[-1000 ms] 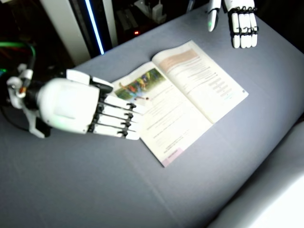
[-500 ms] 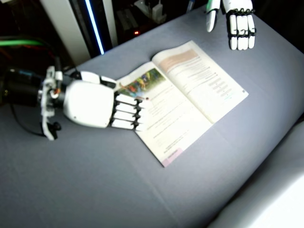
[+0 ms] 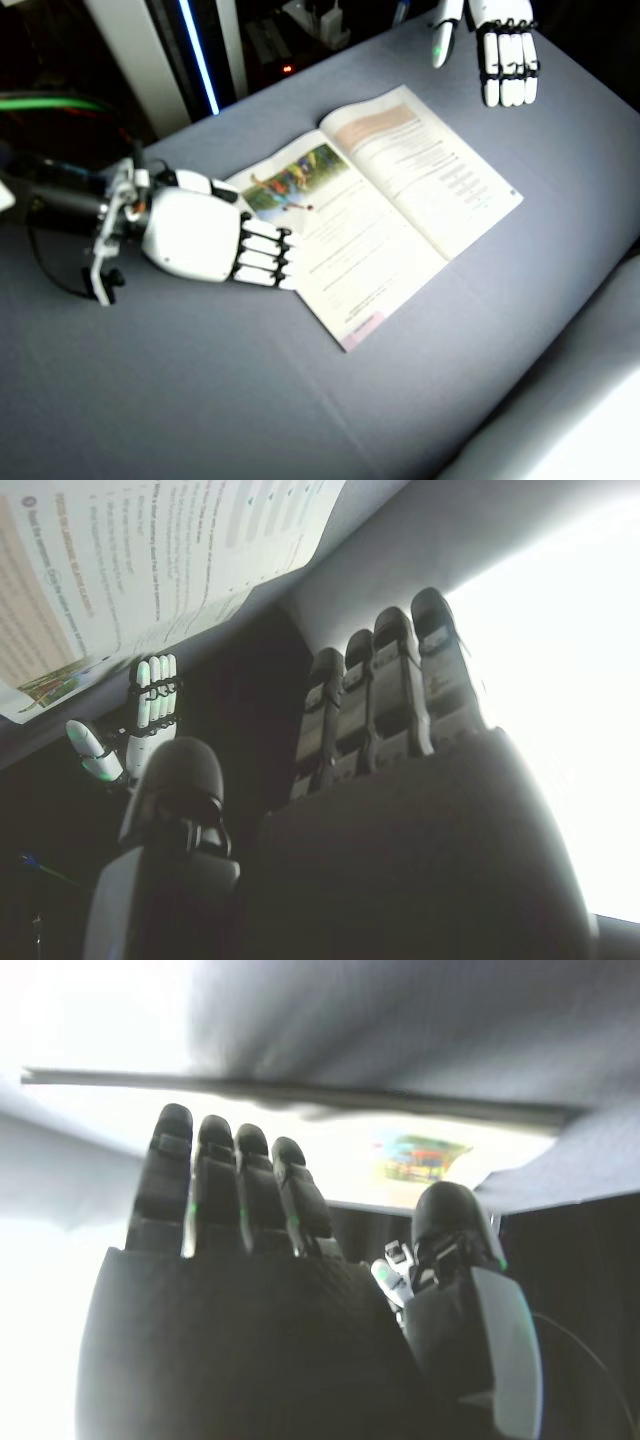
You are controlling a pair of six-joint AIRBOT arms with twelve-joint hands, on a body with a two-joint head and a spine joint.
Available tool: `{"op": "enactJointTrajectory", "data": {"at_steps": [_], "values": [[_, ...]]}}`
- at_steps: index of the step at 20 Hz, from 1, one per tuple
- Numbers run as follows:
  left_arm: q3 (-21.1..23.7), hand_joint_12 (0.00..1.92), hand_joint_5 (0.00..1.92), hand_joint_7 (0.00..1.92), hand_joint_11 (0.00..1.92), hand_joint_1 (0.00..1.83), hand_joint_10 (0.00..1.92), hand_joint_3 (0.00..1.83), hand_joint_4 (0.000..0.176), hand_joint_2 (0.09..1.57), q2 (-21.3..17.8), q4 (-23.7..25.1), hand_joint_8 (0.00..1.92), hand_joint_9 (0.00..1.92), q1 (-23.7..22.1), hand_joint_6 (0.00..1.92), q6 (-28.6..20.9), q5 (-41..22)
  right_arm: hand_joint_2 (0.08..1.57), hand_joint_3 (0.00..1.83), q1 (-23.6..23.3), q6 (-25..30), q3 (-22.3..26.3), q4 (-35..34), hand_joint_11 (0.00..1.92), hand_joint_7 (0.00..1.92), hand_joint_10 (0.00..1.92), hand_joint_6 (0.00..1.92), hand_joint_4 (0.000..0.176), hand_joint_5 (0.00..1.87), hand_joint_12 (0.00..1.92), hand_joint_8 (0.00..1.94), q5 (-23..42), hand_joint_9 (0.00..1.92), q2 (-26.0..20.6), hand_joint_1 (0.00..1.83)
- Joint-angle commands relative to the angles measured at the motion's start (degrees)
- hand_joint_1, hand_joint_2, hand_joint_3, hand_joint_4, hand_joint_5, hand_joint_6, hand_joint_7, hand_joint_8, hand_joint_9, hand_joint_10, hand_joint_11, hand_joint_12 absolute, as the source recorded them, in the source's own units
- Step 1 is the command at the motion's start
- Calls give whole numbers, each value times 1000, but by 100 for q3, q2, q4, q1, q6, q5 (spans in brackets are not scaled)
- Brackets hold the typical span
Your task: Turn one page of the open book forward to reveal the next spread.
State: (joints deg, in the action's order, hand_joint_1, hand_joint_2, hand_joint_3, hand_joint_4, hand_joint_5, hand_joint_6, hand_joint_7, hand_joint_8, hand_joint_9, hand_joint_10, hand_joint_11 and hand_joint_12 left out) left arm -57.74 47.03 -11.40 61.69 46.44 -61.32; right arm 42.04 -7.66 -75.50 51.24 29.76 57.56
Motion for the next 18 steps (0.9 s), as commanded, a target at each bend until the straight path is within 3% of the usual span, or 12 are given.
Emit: {"op": "enactJointTrajectory", "data": {"at_steps": [1, 9, 18], "values": [[-23, 145, 121, 78, 0, 0, 3, 0, 0, 1388, -1, -48, 4, 61, -49, 4, -5, -658, 1242, 0, -77, 20, -39, -152, 8, 26, 0, 0, 0, 1, 3, 6, 322, 0, 9, 0], [-43, 188, 140, 93, 4, 0, 2, 0, 0, 1364, 27, -54, 2, 75, -94, 4, -27, -710, 1205, 0, -348, 31, -149, 14, 0, 20, 0, 1, 0, 10, 0, 1, 357, 0, 411, 0], [-74, 152, 133, 103, 36, 0, 17, 0, 0, 1345, 18, -154, 15, 96, -116, 9, -27, -876, 1205, 0, -788, 30, -549, -235, 0, 7, 0, 0, 0, 0, 0, 2, 667, 0, 1238, 0]]}}
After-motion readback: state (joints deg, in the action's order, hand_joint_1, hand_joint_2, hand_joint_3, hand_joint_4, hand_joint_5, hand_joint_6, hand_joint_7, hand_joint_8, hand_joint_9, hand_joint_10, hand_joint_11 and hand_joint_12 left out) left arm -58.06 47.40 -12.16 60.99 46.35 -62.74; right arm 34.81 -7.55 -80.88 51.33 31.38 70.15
